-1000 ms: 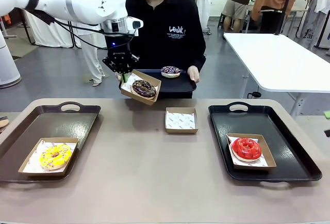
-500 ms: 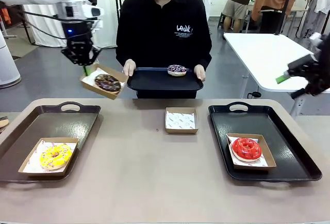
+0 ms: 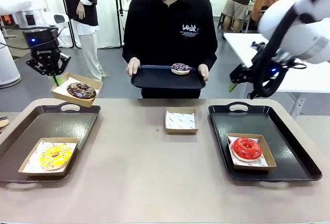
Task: Individually package the donuts and arrange them on the tray.
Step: Place the picked Paper togo box on the Handle tray while simultaneously picking up another Paper togo box from the table with the other hand.
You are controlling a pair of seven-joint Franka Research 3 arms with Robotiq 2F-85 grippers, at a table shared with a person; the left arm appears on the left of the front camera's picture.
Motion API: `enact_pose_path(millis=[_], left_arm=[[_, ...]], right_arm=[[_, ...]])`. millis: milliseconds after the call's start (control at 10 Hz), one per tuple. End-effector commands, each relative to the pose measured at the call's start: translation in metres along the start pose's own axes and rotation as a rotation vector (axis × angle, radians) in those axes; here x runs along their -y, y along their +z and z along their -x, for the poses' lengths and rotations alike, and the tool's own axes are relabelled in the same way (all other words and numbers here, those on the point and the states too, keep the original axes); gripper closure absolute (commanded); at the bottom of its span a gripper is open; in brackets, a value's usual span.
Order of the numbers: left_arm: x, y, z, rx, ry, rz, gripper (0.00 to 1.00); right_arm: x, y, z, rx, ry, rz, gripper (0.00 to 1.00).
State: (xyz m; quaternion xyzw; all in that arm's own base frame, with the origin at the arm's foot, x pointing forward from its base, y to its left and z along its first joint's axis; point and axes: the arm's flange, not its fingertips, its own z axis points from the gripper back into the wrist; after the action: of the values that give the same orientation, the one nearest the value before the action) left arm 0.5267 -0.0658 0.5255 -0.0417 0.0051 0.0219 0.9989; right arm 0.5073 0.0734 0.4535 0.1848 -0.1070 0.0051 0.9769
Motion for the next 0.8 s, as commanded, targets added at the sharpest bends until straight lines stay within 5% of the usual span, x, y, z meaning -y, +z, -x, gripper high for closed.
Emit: enact_pose_path(millis=[0, 700], left_arm=[[-0.020, -0.012, 0.012, -0.001, 0.003, 0.041, 0.99], [-0.036, -0.024, 0.010, -0.044, 0.048, 0.023, 0.99]], right_arm=[[-0.023, -0.017, -0.016, -0.035, -0.020, 0.064, 0.00], [-0.034, -0.038, -0.007, -0.058, 0.016, 0.055, 0.00]])
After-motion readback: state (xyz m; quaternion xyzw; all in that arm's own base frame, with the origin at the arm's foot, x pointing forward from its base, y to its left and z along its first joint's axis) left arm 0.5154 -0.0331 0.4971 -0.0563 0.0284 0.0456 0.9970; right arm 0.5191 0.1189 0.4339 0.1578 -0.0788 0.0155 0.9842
